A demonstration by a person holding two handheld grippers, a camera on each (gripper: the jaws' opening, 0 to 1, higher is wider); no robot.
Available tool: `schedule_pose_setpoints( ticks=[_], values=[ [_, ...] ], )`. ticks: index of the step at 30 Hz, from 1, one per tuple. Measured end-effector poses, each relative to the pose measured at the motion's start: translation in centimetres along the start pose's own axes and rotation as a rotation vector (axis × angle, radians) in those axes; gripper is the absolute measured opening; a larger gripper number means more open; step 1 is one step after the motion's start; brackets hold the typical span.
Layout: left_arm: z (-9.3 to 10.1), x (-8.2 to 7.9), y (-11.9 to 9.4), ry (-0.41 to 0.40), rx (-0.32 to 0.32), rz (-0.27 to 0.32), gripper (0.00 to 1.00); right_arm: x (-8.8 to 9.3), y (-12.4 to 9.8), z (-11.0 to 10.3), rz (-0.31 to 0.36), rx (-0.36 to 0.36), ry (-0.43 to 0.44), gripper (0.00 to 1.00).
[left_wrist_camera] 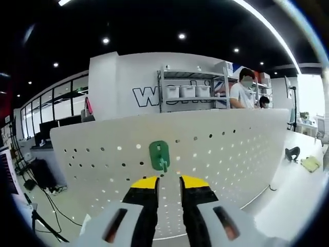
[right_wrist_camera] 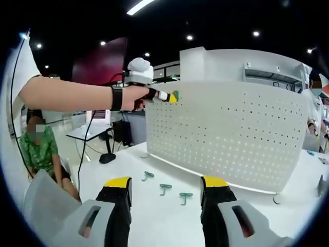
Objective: Insert the hook assembly into the mounting plate slot until the hook locks in place.
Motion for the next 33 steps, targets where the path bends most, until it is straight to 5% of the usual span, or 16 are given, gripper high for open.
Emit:
schedule_pose_setpoints(
  ticks=[9,33],
  values=[
    [1.0,0.9,-0.7,0.044,0.069,-0.015,0.25,0.0,0.0,0.0,-0.004,-0.003,-0.008,0.54],
    [4.8,4.0,-3.9,-0.018,0.313,0.0,0.39,0.4,0.1,-0.7,-0.014,-0.014,-0.006,0.54]
  ],
)
Point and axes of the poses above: the point that each gripper's makers call its tool centre point, and the gripper's own axes: y roughly forward along the fingers, z roughly to its right, x roughly out of its underside, the point moved 2 cm from there along -y, roughly backward along the fingers, and after that the axes turned 6 degrees about -y, right-handed, at the moved point
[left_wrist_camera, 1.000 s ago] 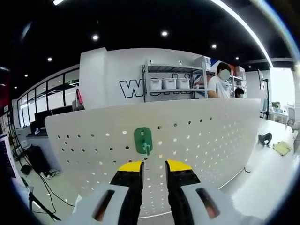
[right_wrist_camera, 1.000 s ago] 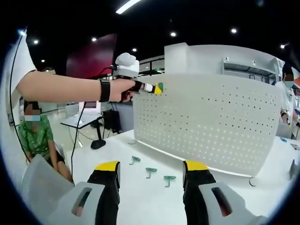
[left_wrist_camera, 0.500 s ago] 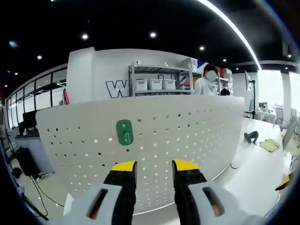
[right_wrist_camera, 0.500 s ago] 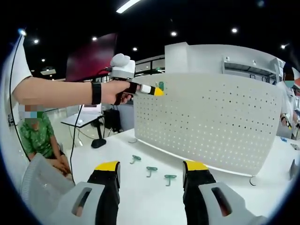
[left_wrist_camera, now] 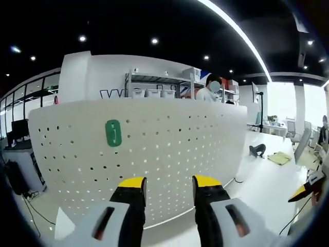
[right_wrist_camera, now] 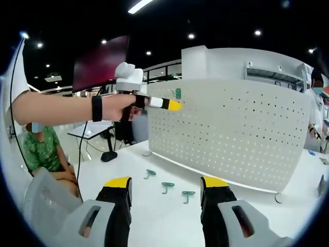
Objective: Insert the hook assembly into the mounting plate slot until the hook locks in place.
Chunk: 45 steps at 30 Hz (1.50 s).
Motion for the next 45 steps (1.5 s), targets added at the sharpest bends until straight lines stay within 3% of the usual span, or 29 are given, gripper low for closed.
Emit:
schedule_pose_setpoints(
  ticks=[17,20,24,27,37,41,45],
  values=[
    [2.7,1.7,-2.3,-0.027,0.088,0.038,0.53,0.6,0.4,-0.8,-0.018,-0.029,-0.005,0.54],
    [2.8,2.2,-2.4,-0.117,0.087,0.033,0.58,0.7,0.3,-0.7,-0.02,-0.03,-0.004,0.54],
    [3.2,2.6,-2.8,-0.085,0.101,0.035,0.61,0.7,0.2,-0.7,-0.026,-0.028,-0.007,0.54],
    [3.3,3.1,-2.8,-0.117,0.113,0.013,0.63,0.7,0.1,-0.6,-0.03,-0.029,-0.012,0.54],
    [5.1,2.9,-4.4,-0.081,0.169,0.038,0.71,0.7,0.3,-0.6,-0.034,-0.042,-0.024,0.54],
    [5.3,3.4,-5.2,-0.121,0.16,0.029,0.72,0.9,0.3,-0.6,-0.04,-0.044,-0.024,0.54],
    [6.2,3.8,-6.0,-0.106,0.17,0.032,0.74,1.1,0.3,-0.6,-0.05,-0.045,-0.027,0.54]
  ],
)
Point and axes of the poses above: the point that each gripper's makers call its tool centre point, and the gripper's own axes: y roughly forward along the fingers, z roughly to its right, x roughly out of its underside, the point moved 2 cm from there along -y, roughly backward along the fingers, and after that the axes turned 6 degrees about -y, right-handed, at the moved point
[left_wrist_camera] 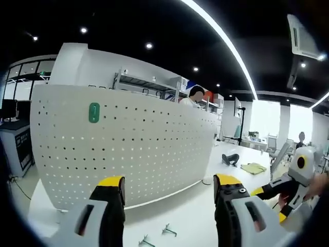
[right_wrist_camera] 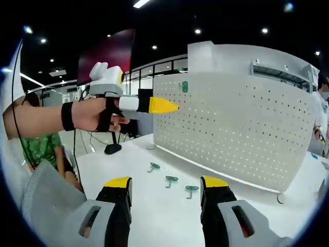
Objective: Insert the hook assembly into the mounting plate slot until the hook locks in place.
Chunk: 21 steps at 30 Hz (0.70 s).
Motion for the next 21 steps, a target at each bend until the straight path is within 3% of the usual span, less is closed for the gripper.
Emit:
schedule_pose_setpoints(
  ticks=[6,21],
  values=[
    [0.9,1.4,-1.3,-0.038,-0.003,-0.014,0.75,0.1,-0.1,0.0,-0.001,0.003,0.008,0.54],
    [2.3,3.1,-2.8,-0.016,0.017,-0.058,0.8,0.7,0.2,0.9,-0.023,0.007,-0.003,0.54]
  ],
)
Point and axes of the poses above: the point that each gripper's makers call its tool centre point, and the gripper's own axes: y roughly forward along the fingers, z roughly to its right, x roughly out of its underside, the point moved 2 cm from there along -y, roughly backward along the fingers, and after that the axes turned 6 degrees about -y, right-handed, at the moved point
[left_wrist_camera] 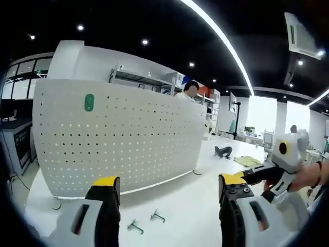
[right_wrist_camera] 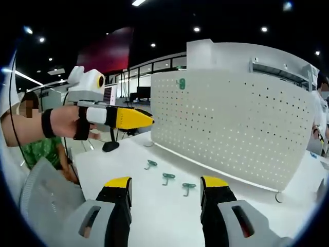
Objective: Insert the hook assembly into the mounting plate slot until the hook locks in place.
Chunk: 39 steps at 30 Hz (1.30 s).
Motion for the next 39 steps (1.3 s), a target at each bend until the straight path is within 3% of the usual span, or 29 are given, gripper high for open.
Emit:
schedule_pose_setpoints(
  ticks=[2,13,24,35,39],
  values=[
    [-0.1,0.3,-0.1,-0.026,0.007,0.005,0.8,0.4,0.1,0.3,-0.025,0.002,-0.022,0.54],
    [0.2,2.9,-1.6,-0.003,0.016,-0.038,0.81,0.2,0.4,1.1,-0.017,0.003,-0.005,0.54],
    [0.6,3.4,-2.4,0.055,0.024,-0.074,0.81,0.2,0.9,2.0,-0.031,-0.008,-0.02,0.54],
    [0.5,4.8,-3.5,0.036,0.012,-0.078,0.81,0.9,1.8,3.2,-0.064,-0.01,-0.036,0.54],
    [0.6,5.2,-4.0,0.023,0.027,-0.073,0.77,1.3,2.1,3.3,-0.082,-0.022,-0.039,0.54]
  ],
)
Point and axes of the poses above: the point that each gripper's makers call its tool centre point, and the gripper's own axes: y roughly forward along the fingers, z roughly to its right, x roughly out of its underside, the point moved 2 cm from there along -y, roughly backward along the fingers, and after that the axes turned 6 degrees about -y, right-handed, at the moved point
